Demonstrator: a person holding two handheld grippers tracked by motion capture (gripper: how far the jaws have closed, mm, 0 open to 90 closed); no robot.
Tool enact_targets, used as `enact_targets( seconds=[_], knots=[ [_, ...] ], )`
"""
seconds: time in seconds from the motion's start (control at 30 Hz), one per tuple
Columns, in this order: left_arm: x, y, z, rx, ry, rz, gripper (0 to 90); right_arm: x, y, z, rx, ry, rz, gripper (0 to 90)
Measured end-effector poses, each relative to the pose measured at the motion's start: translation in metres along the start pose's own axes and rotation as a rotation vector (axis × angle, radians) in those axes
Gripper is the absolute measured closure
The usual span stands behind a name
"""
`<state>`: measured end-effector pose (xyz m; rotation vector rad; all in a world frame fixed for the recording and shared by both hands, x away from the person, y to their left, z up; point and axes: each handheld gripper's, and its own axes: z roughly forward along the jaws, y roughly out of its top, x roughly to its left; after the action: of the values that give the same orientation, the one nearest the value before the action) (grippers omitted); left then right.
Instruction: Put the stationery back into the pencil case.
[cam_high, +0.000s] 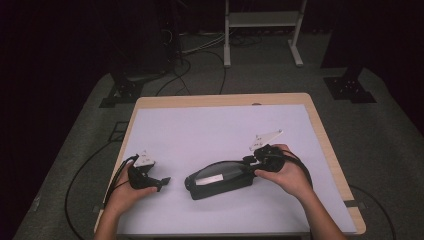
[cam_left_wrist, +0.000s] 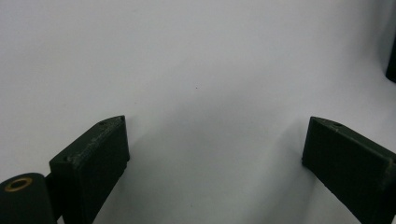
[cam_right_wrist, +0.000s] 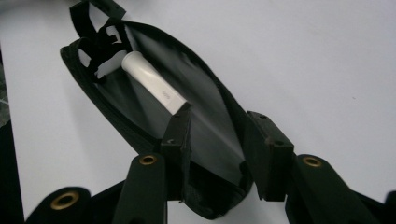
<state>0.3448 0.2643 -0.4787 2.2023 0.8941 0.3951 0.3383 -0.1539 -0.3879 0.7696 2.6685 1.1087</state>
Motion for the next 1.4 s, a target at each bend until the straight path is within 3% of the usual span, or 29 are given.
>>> enact_targets(
  seconds=[0.7, 1.07, 1.4],
  knots=[
    [0.000, 0.000, 0.000, 0.001, 0.001, 0.002, 6.4, -0.030, -0.025, -0.020, -0.032, -0.091, 0.080, 46.0],
    [0.000, 0.000, 0.000, 0.001, 0.001, 0.001, 6.4, -0.046, -0.052, -0.029, -0.017, -0.171, 0.139, 33.2],
    [0.000, 0.000, 0.000, 0.000, 0.002, 0.002, 6.4, -0.057, -0.077, -0.038, -0.003, -0.230, 0.191, 28.8]
  ],
)
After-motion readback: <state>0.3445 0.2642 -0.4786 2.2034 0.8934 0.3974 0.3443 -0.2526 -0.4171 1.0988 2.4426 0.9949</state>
